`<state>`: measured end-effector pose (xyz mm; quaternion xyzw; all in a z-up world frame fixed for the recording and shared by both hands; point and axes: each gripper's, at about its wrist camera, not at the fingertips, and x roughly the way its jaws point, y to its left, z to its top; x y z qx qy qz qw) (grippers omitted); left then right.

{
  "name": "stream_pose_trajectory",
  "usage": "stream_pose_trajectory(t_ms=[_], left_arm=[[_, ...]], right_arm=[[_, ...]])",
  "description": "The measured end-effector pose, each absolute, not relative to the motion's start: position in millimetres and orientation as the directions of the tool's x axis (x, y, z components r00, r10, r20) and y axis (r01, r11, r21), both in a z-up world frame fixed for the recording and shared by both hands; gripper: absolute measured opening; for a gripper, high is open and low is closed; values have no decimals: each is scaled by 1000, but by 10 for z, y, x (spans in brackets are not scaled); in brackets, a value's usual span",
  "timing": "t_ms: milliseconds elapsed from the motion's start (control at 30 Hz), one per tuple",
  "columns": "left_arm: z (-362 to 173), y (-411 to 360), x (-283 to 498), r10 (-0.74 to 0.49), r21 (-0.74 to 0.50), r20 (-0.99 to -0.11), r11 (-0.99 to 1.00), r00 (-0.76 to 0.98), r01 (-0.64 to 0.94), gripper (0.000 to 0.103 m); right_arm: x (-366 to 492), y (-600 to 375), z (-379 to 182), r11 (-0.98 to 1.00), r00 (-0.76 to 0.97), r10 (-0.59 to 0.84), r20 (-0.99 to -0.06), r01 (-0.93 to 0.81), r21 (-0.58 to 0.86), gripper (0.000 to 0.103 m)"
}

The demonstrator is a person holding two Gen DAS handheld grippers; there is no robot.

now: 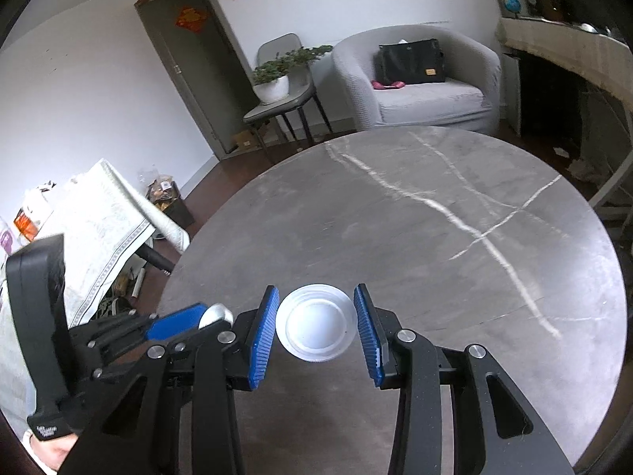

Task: Collect trash
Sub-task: 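Carry both white lids over the teal bin with both tools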

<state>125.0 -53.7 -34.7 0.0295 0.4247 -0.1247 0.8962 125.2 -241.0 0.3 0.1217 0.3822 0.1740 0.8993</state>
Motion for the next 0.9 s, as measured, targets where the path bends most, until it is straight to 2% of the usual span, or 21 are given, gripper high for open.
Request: stream_pose_trajectory(t_ms=[567,700,900], left_arm=[[-390,629,711,-135,-94,-740,991,659,97,33],[-532,858,642,-128,-98,-753,992,645,83,33],[-860,1148,607,-133,-119,-820,991,556,62,33]], right_arm=[[975,-1311,53,872,608,483,-630,-402,279,40],[948,-1034,47,854,590,507,-628,-443,273,40],[851,-614,17,813,536,549,-641,-522,259,40]])
